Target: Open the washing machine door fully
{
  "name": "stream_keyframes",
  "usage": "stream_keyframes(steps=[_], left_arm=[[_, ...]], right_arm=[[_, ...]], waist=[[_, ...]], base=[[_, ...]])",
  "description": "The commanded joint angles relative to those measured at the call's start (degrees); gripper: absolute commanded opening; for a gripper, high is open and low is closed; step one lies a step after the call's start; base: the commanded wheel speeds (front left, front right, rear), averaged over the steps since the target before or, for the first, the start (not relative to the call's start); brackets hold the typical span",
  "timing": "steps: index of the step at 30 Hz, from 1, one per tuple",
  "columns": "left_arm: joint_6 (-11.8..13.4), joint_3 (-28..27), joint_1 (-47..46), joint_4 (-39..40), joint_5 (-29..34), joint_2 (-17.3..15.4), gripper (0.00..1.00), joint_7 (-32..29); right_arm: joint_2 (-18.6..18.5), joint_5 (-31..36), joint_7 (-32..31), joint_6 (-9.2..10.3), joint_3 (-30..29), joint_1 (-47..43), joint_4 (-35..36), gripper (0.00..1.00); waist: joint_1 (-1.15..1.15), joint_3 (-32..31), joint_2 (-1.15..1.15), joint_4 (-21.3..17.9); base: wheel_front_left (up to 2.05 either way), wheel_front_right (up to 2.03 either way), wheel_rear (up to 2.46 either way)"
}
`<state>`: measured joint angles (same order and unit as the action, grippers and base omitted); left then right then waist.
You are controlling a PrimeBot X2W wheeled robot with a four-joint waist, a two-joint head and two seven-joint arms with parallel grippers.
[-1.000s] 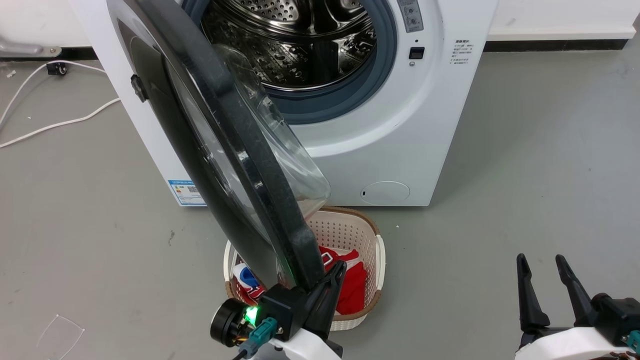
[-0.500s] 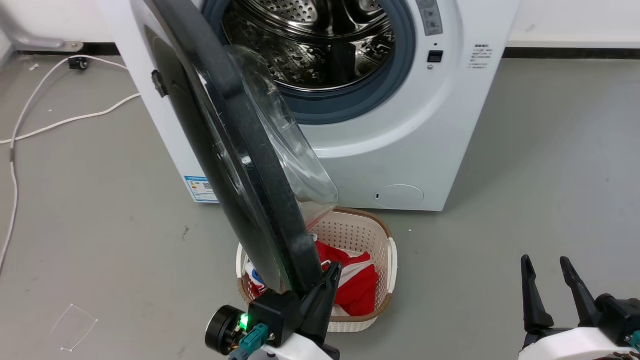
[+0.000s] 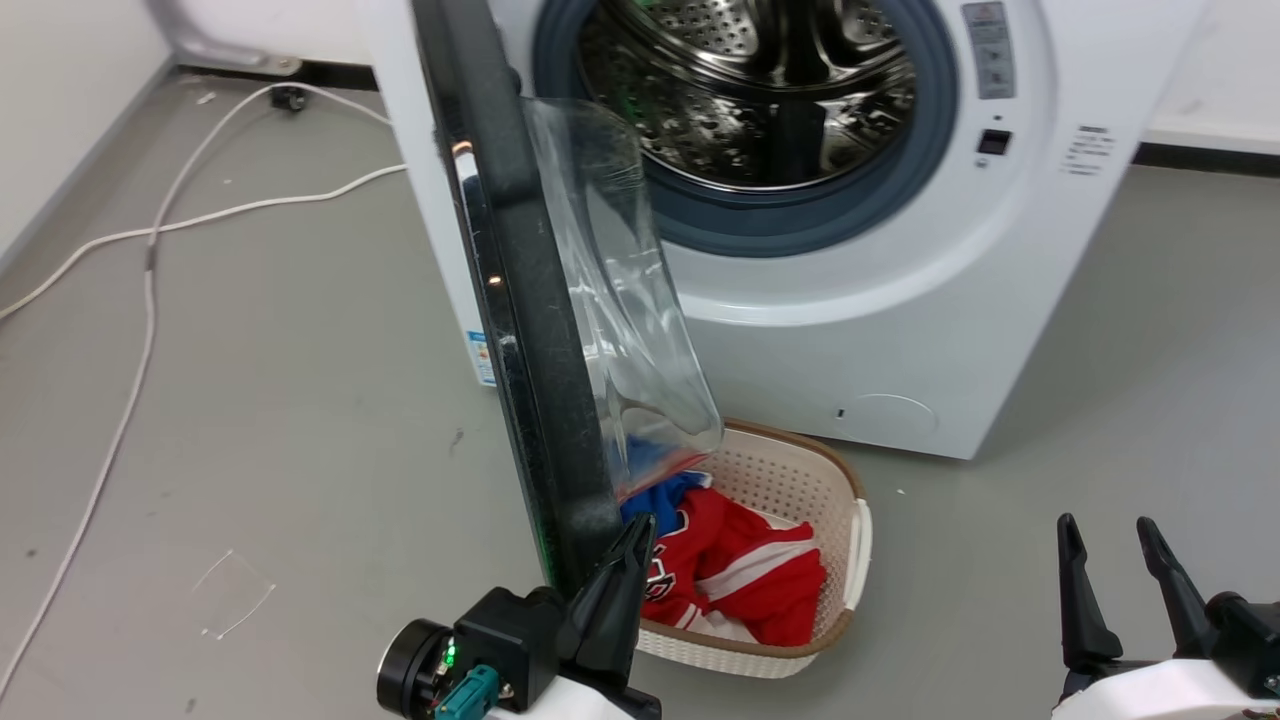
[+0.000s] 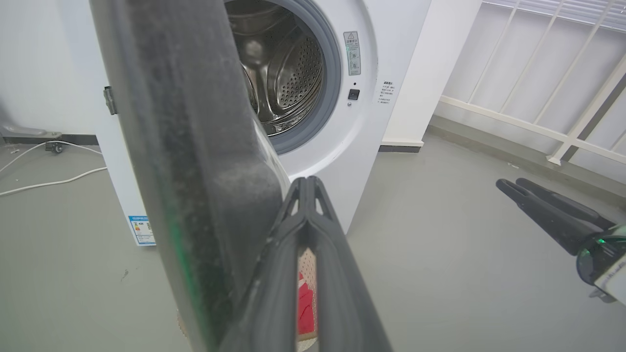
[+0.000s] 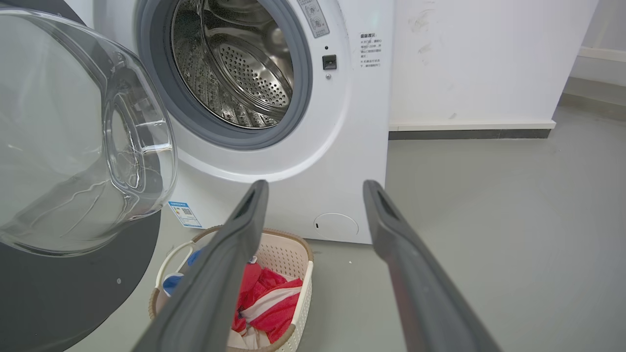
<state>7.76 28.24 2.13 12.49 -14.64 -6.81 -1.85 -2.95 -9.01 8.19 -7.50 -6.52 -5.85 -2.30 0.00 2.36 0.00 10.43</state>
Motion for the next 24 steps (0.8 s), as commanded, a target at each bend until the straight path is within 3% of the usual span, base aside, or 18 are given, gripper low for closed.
stream_keyframes(steps=[1, 10, 16, 24], left_arm=[[0.92, -1.08, 0.58, 0.39, 0.29, -0.76, 0.0, -0.06], [3.35, -4.62, 0.6, 0.57, -0.07, -1.59, 0.0, 1.16], [5.23, -10.16, -1.14, 0.75, -0.8, -3.87, 0.0, 2.5], [4.56, -19.51, -4.76, -2.55, -6.21, -7.42, 0.0, 4.49]], right_arm=[[0.12, 0.07, -0.12, 0.01, -0.01, 0.06, 0.46, 1.0], [0.11, 0.28, -0.94, 0.01, -0.37, 0.51, 1.48, 1.0], [0.11, 0.57, -1.37, 0.01, -0.27, 1.1, 2.07, 1.0], [0.1, 1.05, -1.93, 0.01, 0.16, 1.86, 3.08, 1.0]], waist=[[0.0, -0.03, 0.0, 2.25], [0.0, 0.33, 0.0, 7.14], [0.0, 1.03, 0.0, 8.48], [0.0, 3.01, 0.0, 7.67]], base=[[0.0, 0.0, 0.0], [0.0, 0.0, 0.0], [0.0, 0.0, 0.0], [0.0, 0.0, 0.0]])
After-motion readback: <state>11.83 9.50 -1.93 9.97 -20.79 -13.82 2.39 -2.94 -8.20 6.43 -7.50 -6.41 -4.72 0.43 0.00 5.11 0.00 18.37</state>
